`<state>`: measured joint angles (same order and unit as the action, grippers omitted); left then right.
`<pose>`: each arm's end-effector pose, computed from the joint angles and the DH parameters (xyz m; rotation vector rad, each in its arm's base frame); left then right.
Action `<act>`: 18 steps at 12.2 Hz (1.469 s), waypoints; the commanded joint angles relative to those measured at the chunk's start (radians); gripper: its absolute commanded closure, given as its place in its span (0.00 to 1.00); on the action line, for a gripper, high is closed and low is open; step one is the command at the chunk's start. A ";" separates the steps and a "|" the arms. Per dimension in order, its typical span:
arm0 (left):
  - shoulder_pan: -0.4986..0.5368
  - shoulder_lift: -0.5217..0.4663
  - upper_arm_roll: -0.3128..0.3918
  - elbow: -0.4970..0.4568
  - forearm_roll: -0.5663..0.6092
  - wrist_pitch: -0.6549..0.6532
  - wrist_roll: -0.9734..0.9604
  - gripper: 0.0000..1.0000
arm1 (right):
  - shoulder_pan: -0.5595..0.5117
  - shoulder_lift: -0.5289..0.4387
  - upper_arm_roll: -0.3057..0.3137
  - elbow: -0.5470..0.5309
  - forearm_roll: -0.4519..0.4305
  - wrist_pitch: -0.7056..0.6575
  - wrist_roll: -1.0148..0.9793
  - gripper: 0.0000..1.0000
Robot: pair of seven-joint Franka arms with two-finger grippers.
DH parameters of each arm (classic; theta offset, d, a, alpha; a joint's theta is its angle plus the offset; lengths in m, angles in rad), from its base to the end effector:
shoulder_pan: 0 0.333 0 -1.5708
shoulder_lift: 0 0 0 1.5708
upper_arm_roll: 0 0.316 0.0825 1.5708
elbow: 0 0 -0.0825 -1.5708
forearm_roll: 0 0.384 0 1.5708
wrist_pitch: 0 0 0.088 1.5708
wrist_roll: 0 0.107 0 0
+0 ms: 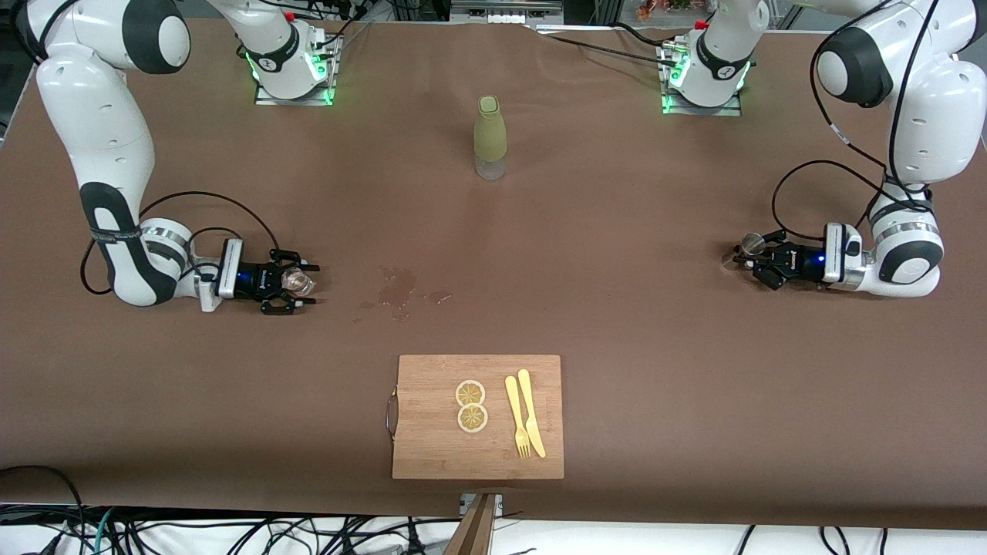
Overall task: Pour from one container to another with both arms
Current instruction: 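Turn the glass upright and carry it back while the left gripper returns the jigger, then set down the glass and jigger and open both grippers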
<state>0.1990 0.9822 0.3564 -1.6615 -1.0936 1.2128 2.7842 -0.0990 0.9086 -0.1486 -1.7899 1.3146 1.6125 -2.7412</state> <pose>0.5134 0.1744 0.0666 1.2080 -1.3790 0.9641 0.5592 -0.0396 0.0492 -1.3690 -1.4253 -1.0629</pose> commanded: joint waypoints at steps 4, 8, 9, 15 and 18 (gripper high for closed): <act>-0.012 0.036 0.059 0.063 0.027 -0.002 0.175 0.00 | -0.030 -0.172 -0.065 -0.109 -0.159 0.122 0.061 0.00; -0.010 0.001 0.101 0.212 0.173 -0.002 -0.145 0.00 | -0.030 -0.325 -0.080 -0.189 -0.265 0.216 0.236 0.00; -0.012 -0.026 0.110 0.224 0.201 -0.001 -0.235 0.00 | -0.028 -0.368 -0.080 -0.213 -0.297 0.230 0.300 0.00; -0.093 -0.285 0.105 0.266 0.443 -0.001 -0.962 0.00 | -0.024 -0.624 -0.080 -0.244 -0.666 0.265 0.853 0.01; -0.156 -0.407 0.087 0.266 0.511 0.017 -1.320 0.00 | -0.016 -0.736 -0.080 -0.243 -0.808 0.265 1.157 0.01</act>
<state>0.0757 0.6485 0.4566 -1.3780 -0.6411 1.2126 1.6372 -0.1249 0.2590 -0.2313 -1.9904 0.5671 1.8631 -1.7381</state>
